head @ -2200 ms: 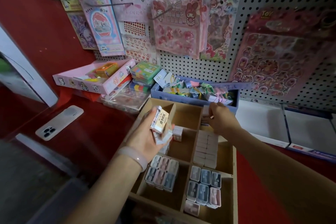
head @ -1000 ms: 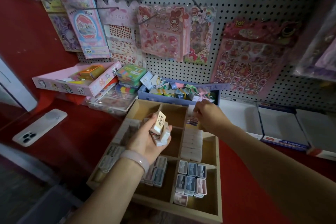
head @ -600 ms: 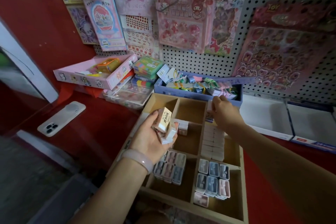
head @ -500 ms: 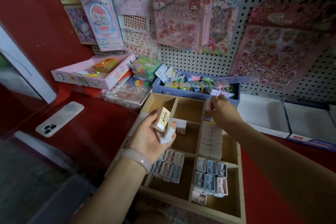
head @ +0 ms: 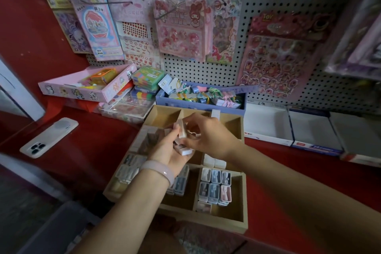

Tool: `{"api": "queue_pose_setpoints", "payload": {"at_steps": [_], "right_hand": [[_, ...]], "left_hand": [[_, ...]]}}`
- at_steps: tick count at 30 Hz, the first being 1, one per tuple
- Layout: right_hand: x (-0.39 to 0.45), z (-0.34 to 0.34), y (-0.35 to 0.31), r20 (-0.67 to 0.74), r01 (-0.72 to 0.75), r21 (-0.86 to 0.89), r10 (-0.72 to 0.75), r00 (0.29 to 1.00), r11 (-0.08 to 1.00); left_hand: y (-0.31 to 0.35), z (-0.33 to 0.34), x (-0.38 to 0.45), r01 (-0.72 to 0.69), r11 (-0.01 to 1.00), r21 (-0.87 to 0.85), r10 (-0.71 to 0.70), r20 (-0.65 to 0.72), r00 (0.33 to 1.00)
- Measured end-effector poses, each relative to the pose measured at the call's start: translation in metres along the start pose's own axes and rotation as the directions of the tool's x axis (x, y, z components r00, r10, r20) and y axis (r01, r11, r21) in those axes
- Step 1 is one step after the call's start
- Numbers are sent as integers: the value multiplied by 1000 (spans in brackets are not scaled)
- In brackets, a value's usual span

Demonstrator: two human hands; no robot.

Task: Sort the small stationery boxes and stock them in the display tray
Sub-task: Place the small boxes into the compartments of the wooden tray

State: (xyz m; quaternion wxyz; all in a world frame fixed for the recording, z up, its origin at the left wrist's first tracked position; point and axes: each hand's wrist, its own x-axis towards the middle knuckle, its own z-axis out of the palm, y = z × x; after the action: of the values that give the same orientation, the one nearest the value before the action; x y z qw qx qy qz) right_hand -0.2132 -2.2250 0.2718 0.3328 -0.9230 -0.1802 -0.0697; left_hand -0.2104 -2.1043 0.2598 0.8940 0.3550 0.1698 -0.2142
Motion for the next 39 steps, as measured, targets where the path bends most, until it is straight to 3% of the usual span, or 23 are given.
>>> {"api": "queue_pose_setpoints", "payload": {"at_steps": [3,9,14,21,28,33,35,39], "right_hand": [[-6,-9,3,-51,68,-57,-71,996,996],[-17,-57,40,-190,-163,-181,128,973,970],[-31,-66,77,-11,-280,-471,311,950,837],[-23,-40,82,115,-245,-465,333,936,851],[-28,-25,85,108,-250,-451,331,938,857],[-25,-25,78,121,-247,-549,369,922,798],[-25,-29,71,101,-282,-509,382,918,813],[-24,-33,37,-85,-246,-259,232,969,934]], "left_hand": [[-5,0,0,29,1000,-5,-29,-6,1000],[-9,-4,8,80,994,-79,-86,-69,994],[-3,-8,11,101,985,-140,-106,-30,994],[-5,-16,9,105,985,-139,-115,-64,991],[0,-16,8,82,984,-155,-93,-63,994],[1,-17,4,95,982,-162,-104,-52,993],[2,-16,1,89,983,-162,-98,-45,994],[-1,-10,-4,58,992,-112,-62,-29,998]]}}
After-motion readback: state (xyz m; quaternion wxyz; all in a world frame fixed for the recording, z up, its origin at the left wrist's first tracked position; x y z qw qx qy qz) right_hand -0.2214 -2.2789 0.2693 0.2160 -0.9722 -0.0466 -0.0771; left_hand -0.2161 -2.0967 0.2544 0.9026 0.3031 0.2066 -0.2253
